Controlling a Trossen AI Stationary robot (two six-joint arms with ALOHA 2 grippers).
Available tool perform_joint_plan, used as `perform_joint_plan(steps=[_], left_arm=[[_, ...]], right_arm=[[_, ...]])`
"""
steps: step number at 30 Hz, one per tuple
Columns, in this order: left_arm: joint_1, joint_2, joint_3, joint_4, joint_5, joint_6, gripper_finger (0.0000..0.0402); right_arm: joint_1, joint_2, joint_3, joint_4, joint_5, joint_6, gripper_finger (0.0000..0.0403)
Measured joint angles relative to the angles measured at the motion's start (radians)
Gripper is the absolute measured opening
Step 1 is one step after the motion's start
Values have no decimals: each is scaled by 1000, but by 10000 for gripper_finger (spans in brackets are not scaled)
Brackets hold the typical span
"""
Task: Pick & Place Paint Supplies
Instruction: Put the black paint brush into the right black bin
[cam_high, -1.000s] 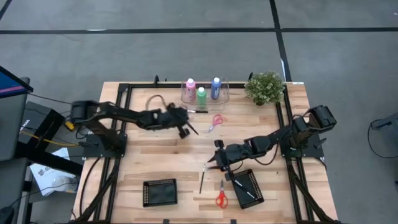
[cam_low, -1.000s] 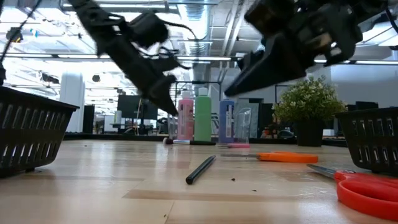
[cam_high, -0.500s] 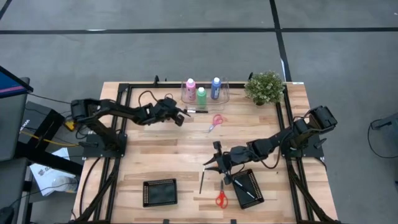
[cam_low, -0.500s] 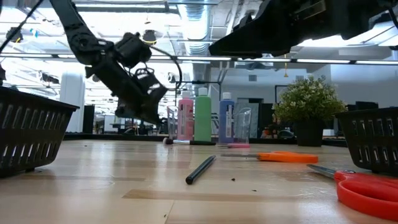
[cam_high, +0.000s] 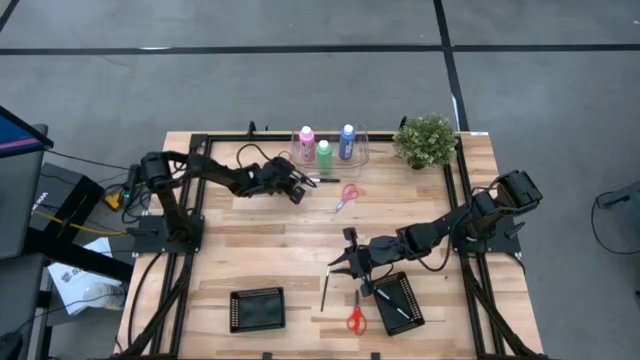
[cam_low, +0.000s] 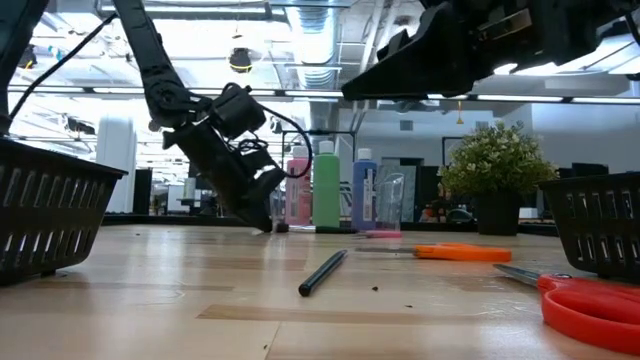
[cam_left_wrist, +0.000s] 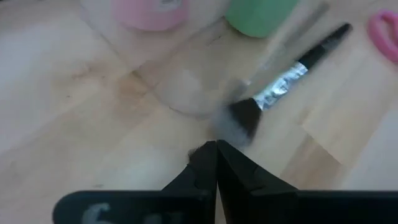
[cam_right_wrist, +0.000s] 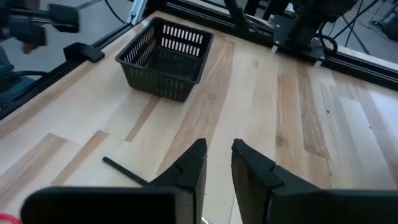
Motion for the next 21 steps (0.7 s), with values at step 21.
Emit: perform_joint_plan(steps=[21], left_arm=[[-92,-93,0,-41,-194,65,0]], right_arm=[[0,0,0,-36,0,20,62]])
